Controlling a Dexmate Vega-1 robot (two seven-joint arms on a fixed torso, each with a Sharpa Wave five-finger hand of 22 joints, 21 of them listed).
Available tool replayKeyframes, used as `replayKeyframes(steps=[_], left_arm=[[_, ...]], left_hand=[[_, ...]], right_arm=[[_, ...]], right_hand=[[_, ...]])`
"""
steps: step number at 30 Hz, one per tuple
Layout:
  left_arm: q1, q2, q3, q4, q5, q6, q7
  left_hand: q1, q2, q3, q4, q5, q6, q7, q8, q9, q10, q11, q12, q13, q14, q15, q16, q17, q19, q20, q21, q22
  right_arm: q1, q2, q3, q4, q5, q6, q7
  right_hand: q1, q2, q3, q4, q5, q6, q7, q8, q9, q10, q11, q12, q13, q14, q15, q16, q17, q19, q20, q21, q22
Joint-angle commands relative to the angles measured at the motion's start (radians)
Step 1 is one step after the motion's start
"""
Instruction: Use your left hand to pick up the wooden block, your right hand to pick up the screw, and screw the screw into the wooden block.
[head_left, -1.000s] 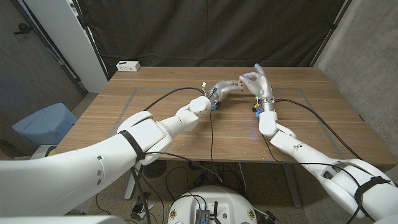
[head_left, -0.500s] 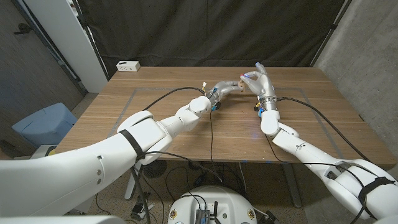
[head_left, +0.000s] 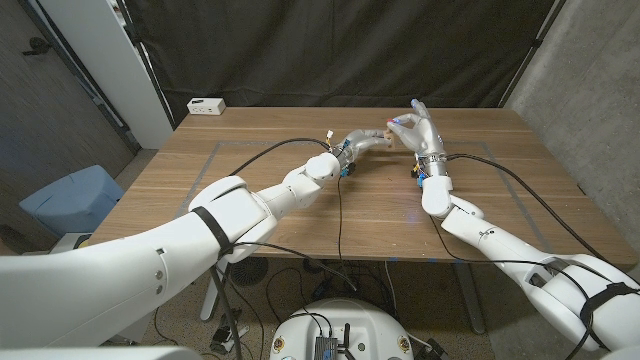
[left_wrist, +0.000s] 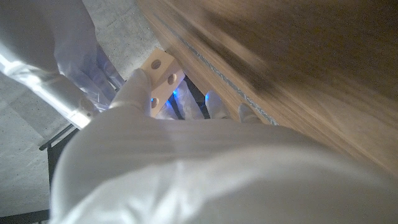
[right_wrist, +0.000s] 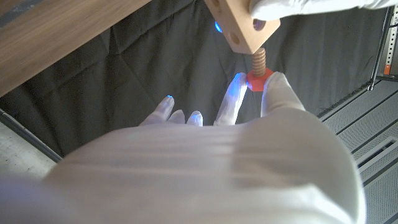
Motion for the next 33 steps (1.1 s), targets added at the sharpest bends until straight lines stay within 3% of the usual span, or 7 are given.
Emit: replayKeyframes(steps=[1, 33], left_arm=[[-0.007, 0.000, 0.006, 0.000, 0.005, 0.016, -0.009], [0.001, 0.002, 0.004, -0.002, 0.005, 0.001, -0.008]], left_hand=[[0.001, 0.001, 0.007, -0.002, 0.005, 0.007, 0.002, 0.006, 0.002, -0.004, -0.003, 0.005, 0.003, 0.001, -0.056, 0.000, 0.000, 0.002, 0.009, 0.004, 0.004], [-0.001, 0.001, 0.006, -0.001, 0.005, 0.008, 0.002, 0.006, 0.002, -0.005, -0.003, 0.005, 0.003, 0.000, -0.054, 0.000, 0.000, 0.002, 0.011, 0.003, 0.004]], right_arm=[[0.012, -0.012, -0.010, -0.002, -0.017, -0.011, -0.004], [0.000, -0.028, -0.017, -0.020, -0.024, -0.029, 0.012]], right_hand=[[-0.001, 0.004, -0.005, 0.001, 0.004, 0.006, -0.002, 0.005, 0.003, 0.005, -0.002, -0.003, 0.005, 0.004, -0.004, 0.002, 0.003, 0.003, 0.002, 0.003, 0.006], [-0.004, 0.005, -0.007, 0.002, 0.004, 0.003, -0.003, 0.004, 0.002, 0.006, -0.002, -0.004, 0.005, 0.003, -0.004, 0.002, 0.003, 0.003, 0.003, 0.002, 0.006]])
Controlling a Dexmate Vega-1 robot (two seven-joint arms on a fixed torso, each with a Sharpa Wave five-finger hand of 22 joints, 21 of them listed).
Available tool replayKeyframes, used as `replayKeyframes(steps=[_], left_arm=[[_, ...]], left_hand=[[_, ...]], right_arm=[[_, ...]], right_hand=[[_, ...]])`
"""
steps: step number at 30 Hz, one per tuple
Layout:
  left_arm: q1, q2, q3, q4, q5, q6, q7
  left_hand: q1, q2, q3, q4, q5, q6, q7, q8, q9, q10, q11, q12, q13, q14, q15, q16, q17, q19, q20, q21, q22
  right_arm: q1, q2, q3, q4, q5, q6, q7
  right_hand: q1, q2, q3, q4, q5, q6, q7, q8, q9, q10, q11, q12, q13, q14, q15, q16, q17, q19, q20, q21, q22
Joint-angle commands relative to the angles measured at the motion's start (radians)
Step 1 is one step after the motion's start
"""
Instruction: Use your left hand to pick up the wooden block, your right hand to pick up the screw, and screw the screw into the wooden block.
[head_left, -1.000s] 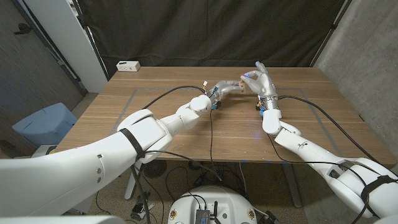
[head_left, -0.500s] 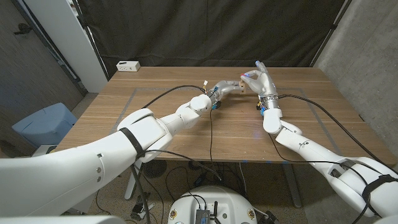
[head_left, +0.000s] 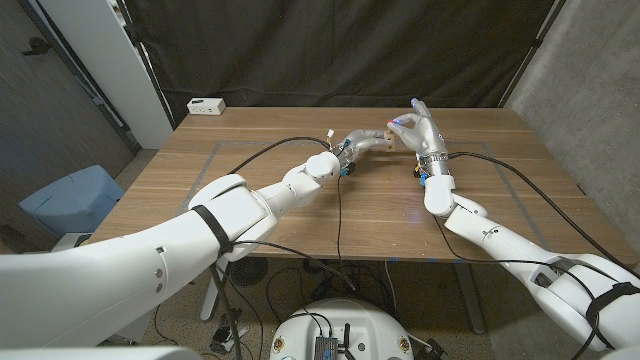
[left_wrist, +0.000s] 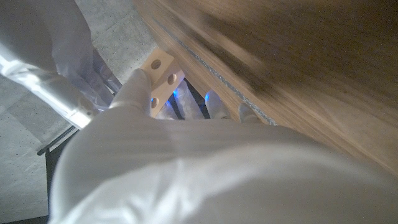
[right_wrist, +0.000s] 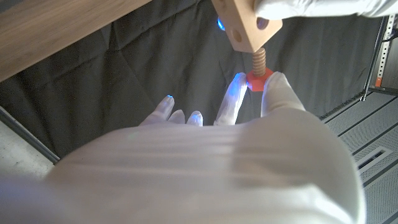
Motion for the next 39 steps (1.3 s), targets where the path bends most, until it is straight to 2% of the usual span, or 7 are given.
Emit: replayKeyframes(steps=[1, 39], left_arm=[[0.007, 0.001, -0.003, -0.002, 0.002, -0.014, 0.003], [0.019, 0.006, -0.010, -0.007, 0.007, -0.043, 0.004]], left_hand=[[-0.001, 0.001, 0.009, 0.001, 0.005, 0.009, 0.001, 0.007, 0.002, -0.005, -0.003, 0.005, 0.003, 0.000, -0.053, 0.000, 0.000, 0.002, 0.011, 0.003, 0.004], [-0.001, 0.001, 0.008, 0.002, 0.005, 0.008, 0.001, 0.007, 0.002, -0.005, -0.003, 0.005, 0.003, 0.001, -0.054, 0.001, 0.000, 0.004, 0.010, 0.004, 0.004]], right_arm=[[0.001, 0.003, -0.004, 0.007, 0.001, -0.002, 0.007], [-0.014, -0.019, -0.004, -0.026, -0.017, -0.013, 0.012]], right_hand=[[-0.004, 0.004, -0.004, -0.001, 0.004, 0.004, -0.003, 0.005, 0.003, 0.006, -0.002, -0.004, 0.005, 0.003, -0.004, 0.002, 0.003, 0.003, 0.003, 0.002, 0.006], [-0.006, 0.004, -0.005, -0.001, 0.005, 0.004, -0.004, 0.005, 0.001, 0.006, -0.001, -0.005, 0.005, 0.004, -0.004, 0.002, 0.003, 0.004, 0.002, 0.002, 0.005]])
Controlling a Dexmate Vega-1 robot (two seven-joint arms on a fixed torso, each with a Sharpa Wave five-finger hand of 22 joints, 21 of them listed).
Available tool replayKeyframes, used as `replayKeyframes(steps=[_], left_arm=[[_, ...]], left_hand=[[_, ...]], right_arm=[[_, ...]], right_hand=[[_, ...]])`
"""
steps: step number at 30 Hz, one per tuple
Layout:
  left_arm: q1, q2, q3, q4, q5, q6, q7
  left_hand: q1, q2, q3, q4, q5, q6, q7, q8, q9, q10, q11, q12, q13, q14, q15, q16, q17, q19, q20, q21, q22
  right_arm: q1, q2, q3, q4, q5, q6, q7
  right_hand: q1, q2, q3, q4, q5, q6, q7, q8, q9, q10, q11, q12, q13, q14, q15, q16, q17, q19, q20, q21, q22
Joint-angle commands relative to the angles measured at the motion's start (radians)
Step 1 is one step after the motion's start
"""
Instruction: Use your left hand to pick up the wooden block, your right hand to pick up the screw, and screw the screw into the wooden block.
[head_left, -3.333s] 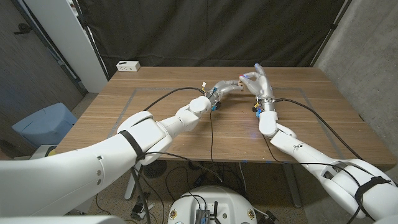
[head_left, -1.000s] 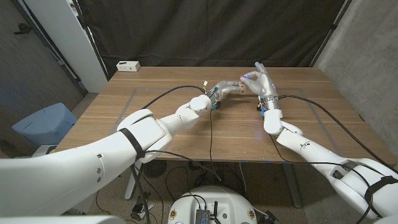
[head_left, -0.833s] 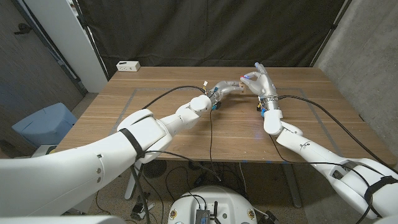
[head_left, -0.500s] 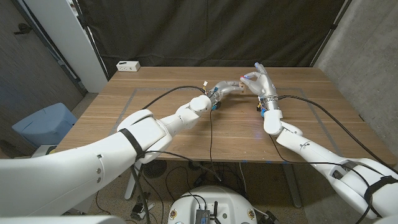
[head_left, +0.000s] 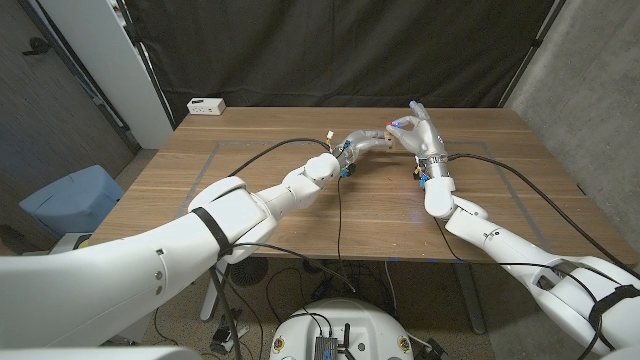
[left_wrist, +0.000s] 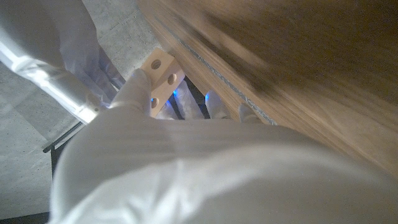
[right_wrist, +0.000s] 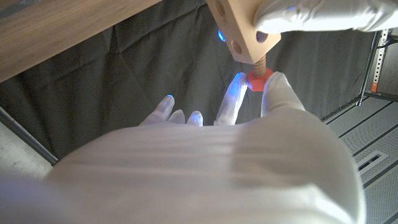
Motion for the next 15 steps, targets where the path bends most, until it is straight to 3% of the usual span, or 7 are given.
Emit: replayKeyframes(steps=[1, 15], left_arm=[[0.007, 0.003, -0.004, -0.004, 0.003, -0.019, 0.003], [0.008, 0.004, -0.006, -0.005, 0.009, -0.022, 0.001]], left_hand=[[-0.001, 0.001, 0.005, -0.001, 0.006, 0.008, -0.003, 0.007, 0.002, -0.005, -0.003, 0.005, 0.001, 0.001, -0.054, 0.001, 0.000, 0.004, 0.010, 0.004, 0.004], [0.001, 0.001, 0.006, -0.002, 0.006, 0.007, -0.003, 0.006, 0.002, -0.004, -0.003, 0.006, 0.001, 0.001, -0.053, 0.001, 0.000, 0.004, 0.011, 0.004, 0.004]], right_arm=[[-0.003, -0.008, -0.001, -0.010, -0.010, -0.003, 0.011], [-0.006, -0.015, 0.000, -0.015, -0.017, -0.005, 0.012]], right_hand=[[-0.006, 0.004, -0.002, 0.001, 0.005, 0.004, -0.003, 0.005, 0.001, 0.006, -0.002, -0.006, 0.005, 0.004, -0.005, 0.002, 0.003, 0.004, 0.003, 0.002, 0.006], [-0.005, 0.004, -0.002, 0.001, 0.005, 0.003, -0.005, 0.005, 0.000, 0.005, -0.003, -0.006, 0.005, 0.004, -0.004, 0.001, 0.003, 0.004, 0.002, 0.002, 0.006]])
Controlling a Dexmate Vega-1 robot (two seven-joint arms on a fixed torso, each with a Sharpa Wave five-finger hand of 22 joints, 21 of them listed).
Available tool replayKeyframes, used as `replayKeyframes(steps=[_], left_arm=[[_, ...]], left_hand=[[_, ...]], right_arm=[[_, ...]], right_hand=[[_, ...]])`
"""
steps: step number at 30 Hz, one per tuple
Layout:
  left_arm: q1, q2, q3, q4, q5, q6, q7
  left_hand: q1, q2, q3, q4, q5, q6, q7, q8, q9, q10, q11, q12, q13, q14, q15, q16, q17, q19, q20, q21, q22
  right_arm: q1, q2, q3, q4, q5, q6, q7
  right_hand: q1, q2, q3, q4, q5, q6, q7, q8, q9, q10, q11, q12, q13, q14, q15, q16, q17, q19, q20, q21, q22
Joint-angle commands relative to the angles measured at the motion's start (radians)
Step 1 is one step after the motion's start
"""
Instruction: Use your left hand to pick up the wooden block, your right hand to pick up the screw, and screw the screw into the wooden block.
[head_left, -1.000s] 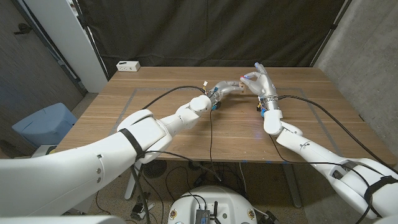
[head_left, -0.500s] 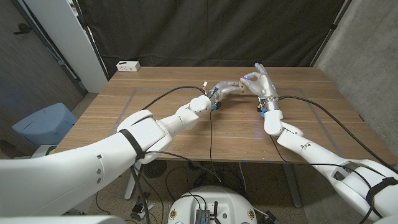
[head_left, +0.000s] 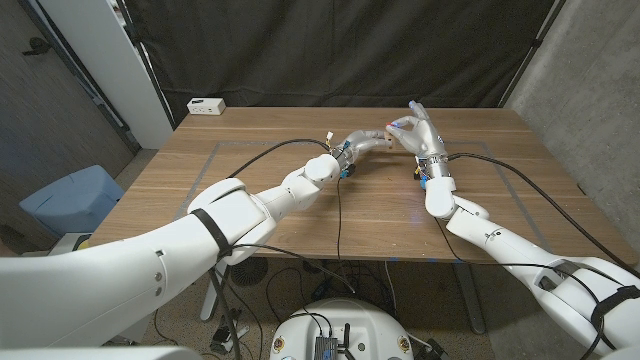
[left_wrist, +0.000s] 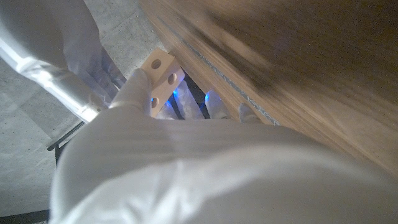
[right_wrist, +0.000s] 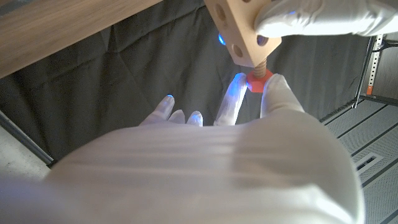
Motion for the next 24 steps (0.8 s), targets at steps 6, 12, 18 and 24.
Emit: replayKeyframes(steps=[6, 12, 18, 24], left_arm=[[0.002, 0.001, -0.002, -0.002, 0.005, -0.003, -0.001], [0.002, 0.000, -0.002, -0.001, 0.006, -0.002, -0.002], [0.002, 0.000, -0.002, -0.001, 0.006, -0.001, -0.003], [0.000, 0.001, -0.001, -0.002, 0.007, 0.003, -0.009]], left_hand=[[0.001, 0.001, 0.006, -0.002, 0.007, 0.005, 0.000, 0.005, 0.002, -0.004, -0.003, 0.006, 0.001, 0.001, -0.053, 0.001, 0.000, -0.001, 0.006, 0.004, 0.004], [0.002, 0.001, 0.006, -0.002, 0.007, 0.005, 0.000, 0.005, 0.002, -0.004, -0.003, 0.006, 0.001, 0.001, -0.052, 0.001, 0.000, -0.001, 0.005, 0.004, 0.004], [0.001, 0.002, 0.007, -0.001, 0.007, 0.005, -0.001, 0.005, 0.002, -0.005, -0.003, 0.006, 0.002, 0.001, -0.052, 0.001, 0.000, -0.001, 0.007, 0.004, 0.004], [0.001, 0.002, 0.006, -0.001, 0.007, 0.004, 0.000, 0.005, 0.002, -0.005, -0.003, 0.006, 0.002, 0.000, -0.052, 0.001, 0.000, -0.001, 0.007, 0.004, 0.004]], right_arm=[[-0.008, -0.014, 0.003, -0.015, -0.008, -0.007, 0.003], [-0.008, -0.018, 0.002, -0.015, -0.015, -0.005, 0.003], [-0.007, -0.022, 0.000, -0.015, -0.022, -0.004, 0.001], [-0.004, -0.024, -0.001, -0.013, -0.028, -0.004, 0.000]], right_hand=[[-0.005, 0.004, -0.002, 0.001, 0.005, 0.003, -0.003, 0.008, 0.004, 0.005, -0.002, 0.000, 0.005, 0.005, -0.004, 0.002, 0.003, 0.005, 0.003, 0.002, 0.005], [-0.006, 0.004, -0.003, 0.001, 0.005, 0.006, -0.004, 0.009, 0.004, 0.006, -0.002, 0.000, 0.005, 0.005, -0.004, 0.002, 0.002, 0.006, 0.003, 0.002, 0.005], [-0.006, 0.004, -0.003, 0.001, 0.006, 0.004, -0.004, 0.008, 0.004, 0.007, -0.005, 0.000, 0.005, 0.005, -0.005, 0.002, 0.002, 0.006, 0.003, 0.002, 0.005], [-0.006, 0.004, -0.003, 0.001, 0.006, 0.005, -0.004, 0.008, 0.004, 0.007, -0.003, 0.000, 0.005, 0.006, -0.004, 0.002, 0.002, 0.007, 0.003, 0.002, 0.005]])
